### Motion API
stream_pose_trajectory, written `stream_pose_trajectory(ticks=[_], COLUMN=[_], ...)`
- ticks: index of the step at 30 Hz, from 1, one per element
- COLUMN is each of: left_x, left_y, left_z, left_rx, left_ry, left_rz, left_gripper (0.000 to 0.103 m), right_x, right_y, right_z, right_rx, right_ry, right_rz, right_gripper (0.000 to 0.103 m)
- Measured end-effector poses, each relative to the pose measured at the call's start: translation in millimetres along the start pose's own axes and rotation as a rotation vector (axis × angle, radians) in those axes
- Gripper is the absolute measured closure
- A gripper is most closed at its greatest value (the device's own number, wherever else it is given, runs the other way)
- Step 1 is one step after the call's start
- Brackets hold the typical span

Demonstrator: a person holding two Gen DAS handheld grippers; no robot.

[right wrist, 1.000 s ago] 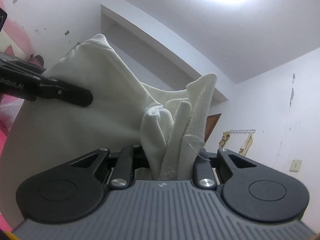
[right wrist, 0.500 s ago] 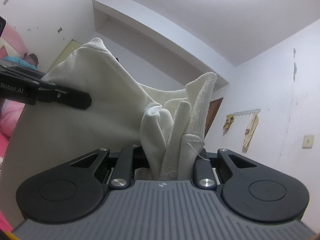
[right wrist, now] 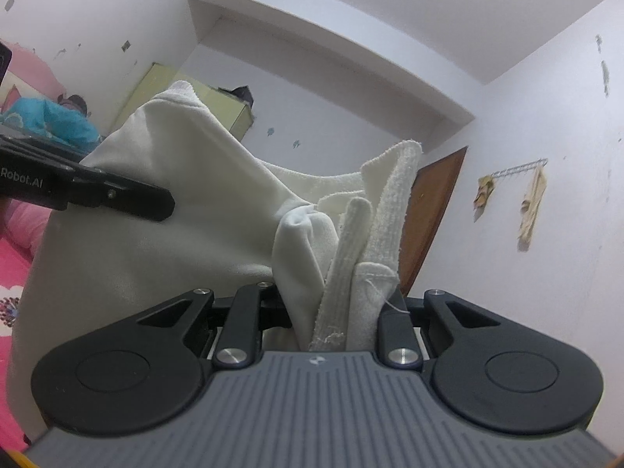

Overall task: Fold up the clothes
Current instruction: 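Lower the held white garment onto the folded clothes stack with both grippers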

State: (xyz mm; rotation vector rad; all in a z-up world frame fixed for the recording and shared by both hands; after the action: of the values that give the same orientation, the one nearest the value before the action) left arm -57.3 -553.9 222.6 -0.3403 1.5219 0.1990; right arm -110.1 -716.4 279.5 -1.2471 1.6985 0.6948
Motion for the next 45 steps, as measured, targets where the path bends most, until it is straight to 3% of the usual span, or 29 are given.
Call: stream_pose_trajectory(ticks=[10, 20, 22, 23, 26, 27, 32, 38, 41, 45], left_x=[46, 156, 181, 192, 209, 210, 198, 148, 134, 134], left_y=[-38, -72, -76, -78, -73, -67, -63, -44, -22, 4], left_z=[85, 184, 201, 209, 226, 228, 239, 220, 203, 171], left_rx=[-0.017, -0.052, -0.055, -0.058, -0.077, -0.085, -0.131, -0.188, -0.152, 0.002], left_ry=[0.211, 0.556, 0.634, 0.671, 0.757, 0.777, 0.825, 0.751, 0.695, 0.698], left_rz=[0.161, 0.418, 0.476, 0.502, 0.527, 0.517, 0.482, 0.439, 0.475, 0.546], left_gripper=[0.088, 0.086, 0.081, 0.075, 0.060, 0.054, 0.046, 0.042, 0.042, 0.042], right_x=[36, 99, 121, 136, 171, 173, 169, 180, 193, 213], right_y=[-92, -188, -206, -216, -238, -236, -192, -111, -58, 10], right_z=[22, 52, 58, 60, 61, 57, 13, -62, -78, -69], right_rx=[-0.151, -0.408, -0.431, -0.432, -0.403, -0.388, -0.279, -0.103, -0.102, -0.150], right_ry=[-0.066, -0.193, -0.251, -0.287, -0.400, -0.434, -0.583, -0.800, -0.996, -1.165], right_rz=[0.117, 0.347, 0.424, 0.482, 0.626, 0.630, 0.489, 0.342, 0.297, 0.306], right_gripper=[0.085, 0.083, 0.078, 0.068, 0.054, 0.052, 0.027, 0.022, 0.022, 0.022])
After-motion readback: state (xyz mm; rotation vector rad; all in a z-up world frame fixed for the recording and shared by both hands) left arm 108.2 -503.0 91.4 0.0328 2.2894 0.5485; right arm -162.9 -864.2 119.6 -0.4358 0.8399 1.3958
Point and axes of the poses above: each gripper's, at about its wrist camera, not at the fingertips, and y roughly against the way its jaws point, z to its left, x to its underside, the point moved 4 cm from there along -y, roughly the way its jaws point, and after that the axes turned 3 degrees about z, right-handed, at the moved point
